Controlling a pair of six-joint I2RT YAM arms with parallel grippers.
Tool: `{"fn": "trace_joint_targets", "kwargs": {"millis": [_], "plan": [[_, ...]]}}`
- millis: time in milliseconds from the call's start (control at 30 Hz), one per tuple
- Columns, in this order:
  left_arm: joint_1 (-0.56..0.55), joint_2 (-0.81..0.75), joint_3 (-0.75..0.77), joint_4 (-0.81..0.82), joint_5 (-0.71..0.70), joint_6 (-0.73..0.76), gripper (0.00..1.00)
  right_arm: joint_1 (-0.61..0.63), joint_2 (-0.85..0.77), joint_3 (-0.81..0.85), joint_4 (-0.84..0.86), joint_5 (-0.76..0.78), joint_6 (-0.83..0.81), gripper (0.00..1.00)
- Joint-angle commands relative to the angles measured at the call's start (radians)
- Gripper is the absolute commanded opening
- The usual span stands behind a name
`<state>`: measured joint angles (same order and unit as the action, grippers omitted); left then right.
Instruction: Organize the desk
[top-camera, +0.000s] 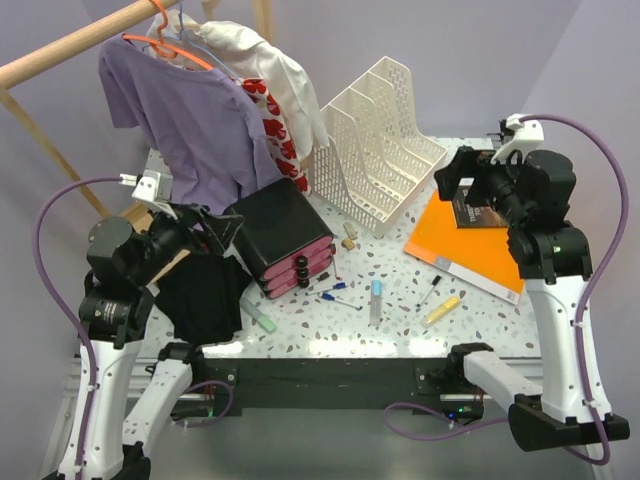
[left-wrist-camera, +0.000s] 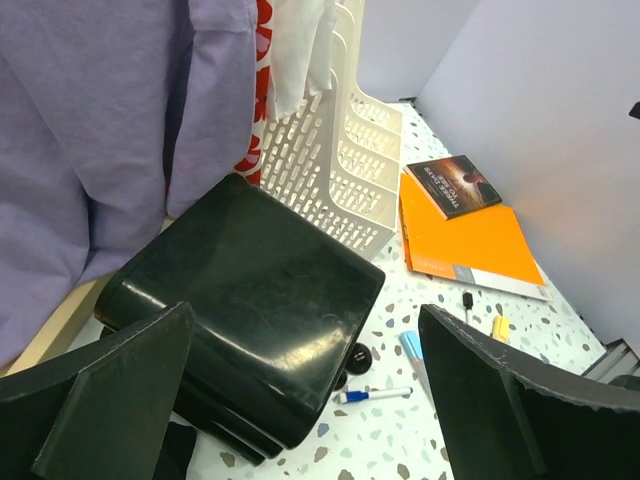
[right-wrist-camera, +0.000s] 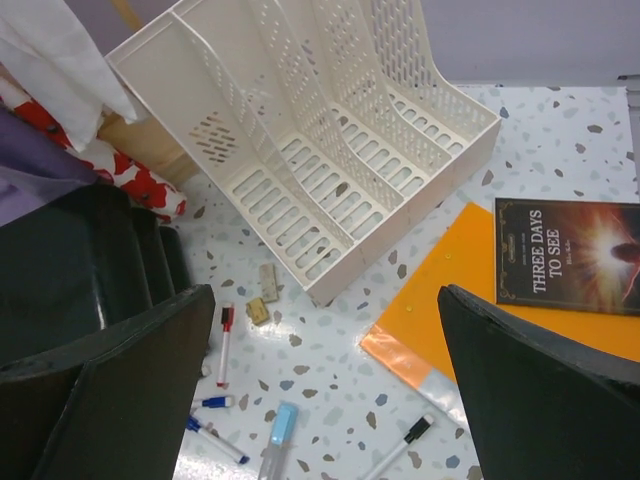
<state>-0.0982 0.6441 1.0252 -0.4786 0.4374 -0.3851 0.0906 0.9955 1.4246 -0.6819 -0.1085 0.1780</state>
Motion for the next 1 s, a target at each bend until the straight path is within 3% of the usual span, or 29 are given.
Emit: {"fn": "trace_joint_targets", "kwargs": {"millis": [0,33,67,200,333,600,667,833,967], "plan": [[0.009,-0.003,0.030,-0.038,0.007,-0.023,1.00,0.000,0.002,0.007,0.033,-0.285,-0.112,0.99],[0.008,-0.003,0.026,-0.040,0.009,-0.023,1.00,0.000,0.005,-0.004,0.015,-0.375,-0.156,0.99],[0.008,-0.006,0.015,-0.041,0.011,-0.020,1.00,0.003,0.006,-0.012,0.007,-0.563,-0.252,0.99],[0.008,-0.001,-0.016,-0.046,0.017,0.000,1.00,0.043,0.005,-0.045,-0.070,-0.767,-0.405,0.99],[0.008,0.006,-0.060,-0.023,0.060,-0.001,1.00,0.077,0.012,-0.088,-0.136,-0.878,-0.515,0.99],[0.008,-0.009,-0.138,0.018,0.165,-0.061,1.00,0.340,0.068,-0.185,-0.113,-0.697,-0.597,0.99],[0.008,-0.026,-0.168,0.063,0.237,-0.116,1.00,0.347,0.089,-0.202,-0.093,-0.675,-0.597,0.99],[0.006,-0.073,-0.162,0.052,0.259,-0.152,1.00,0.345,0.101,-0.277,-0.033,-0.596,-0.598,0.99],[-0.008,-0.104,-0.185,0.118,0.294,-0.271,0.99,0.347,0.092,-0.305,-0.021,-0.525,-0.617,0.99]]}}
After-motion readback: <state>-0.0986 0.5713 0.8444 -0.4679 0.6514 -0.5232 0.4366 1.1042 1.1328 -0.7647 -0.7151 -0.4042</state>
